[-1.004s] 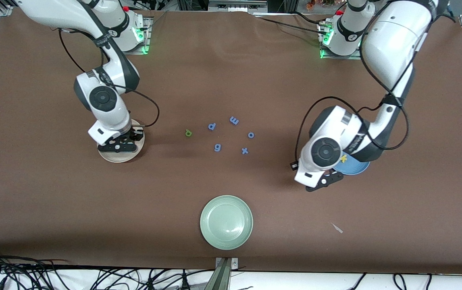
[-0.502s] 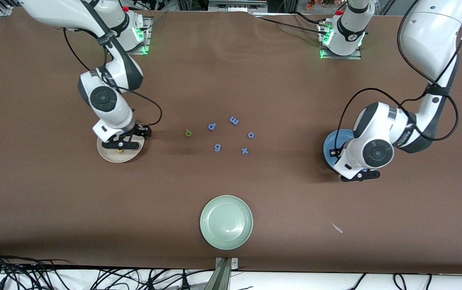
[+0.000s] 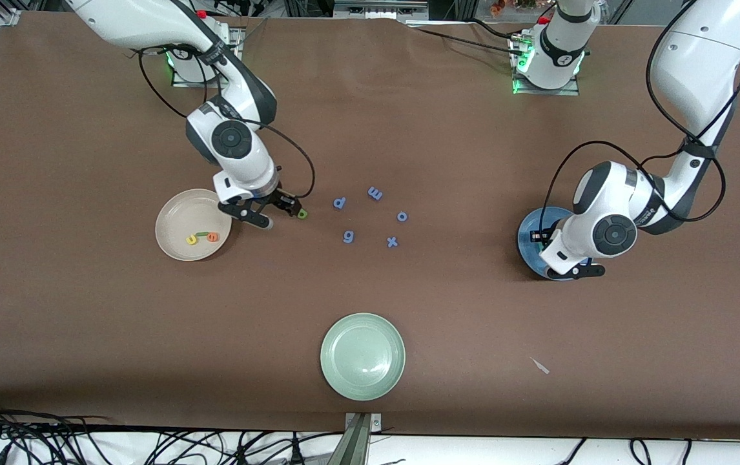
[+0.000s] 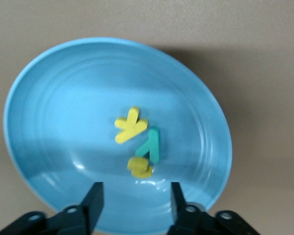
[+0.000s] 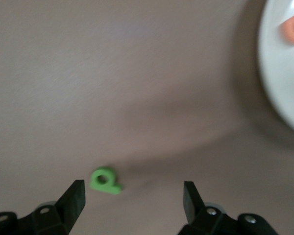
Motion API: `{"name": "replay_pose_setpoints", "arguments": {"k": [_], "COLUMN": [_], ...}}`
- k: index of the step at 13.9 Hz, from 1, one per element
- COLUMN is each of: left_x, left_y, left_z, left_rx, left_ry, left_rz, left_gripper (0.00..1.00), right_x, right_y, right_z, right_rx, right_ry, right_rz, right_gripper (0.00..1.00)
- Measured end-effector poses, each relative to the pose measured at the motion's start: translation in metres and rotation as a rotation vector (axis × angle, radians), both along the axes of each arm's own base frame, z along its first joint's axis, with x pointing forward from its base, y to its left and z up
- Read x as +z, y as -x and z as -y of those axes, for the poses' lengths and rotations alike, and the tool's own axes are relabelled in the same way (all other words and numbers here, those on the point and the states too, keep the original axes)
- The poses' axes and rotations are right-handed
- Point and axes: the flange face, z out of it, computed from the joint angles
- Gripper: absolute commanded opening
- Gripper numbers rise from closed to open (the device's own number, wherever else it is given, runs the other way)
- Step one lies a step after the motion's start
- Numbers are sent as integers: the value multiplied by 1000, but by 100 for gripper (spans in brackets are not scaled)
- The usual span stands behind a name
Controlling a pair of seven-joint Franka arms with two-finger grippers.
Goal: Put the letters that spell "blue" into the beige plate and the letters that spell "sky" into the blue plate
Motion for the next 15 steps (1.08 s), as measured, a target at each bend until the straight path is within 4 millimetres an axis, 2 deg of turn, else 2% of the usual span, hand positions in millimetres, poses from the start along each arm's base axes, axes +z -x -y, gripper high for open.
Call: {"name": "replay_pose_setpoints", "arguments": {"k": [1, 3, 6, 8, 9, 11, 13, 15], "left_x": [19, 76, 163, 216, 243, 278, 292, 299], "left_y": [0, -5, -6, -14, -21, -32, -36, -33], "left_z": [4, 18, 49, 59, 55, 30, -1, -17], "left_rx": [-10, -33, -80, -142, -181, -259, -295, -312], "left_ry": [-13, -41, -54, -39, -29, 9, 103, 135], "left_rz": [-3, 43, 176, 232, 252, 261, 255, 233], "left_gripper": [100, 100, 100, 100, 100, 100, 100, 100], "right_x": [-5, -15, -30, -35, -36, -37, -37, -39], "right_y": [3, 6, 9, 10, 10, 10, 10, 11], "right_z": [-10, -23, -28, -29, -29, -30, -31, -31], "right_rx": [-4, -5, 8, 6, 4, -2, 1, 1], "right_ry": [-10, 2, 25, 20, 16, 15, 17, 17], "right_rz": [8, 28, 44, 48, 47, 47, 52, 50], "right_gripper": [89, 88, 81, 77, 74, 70, 54, 41]}}
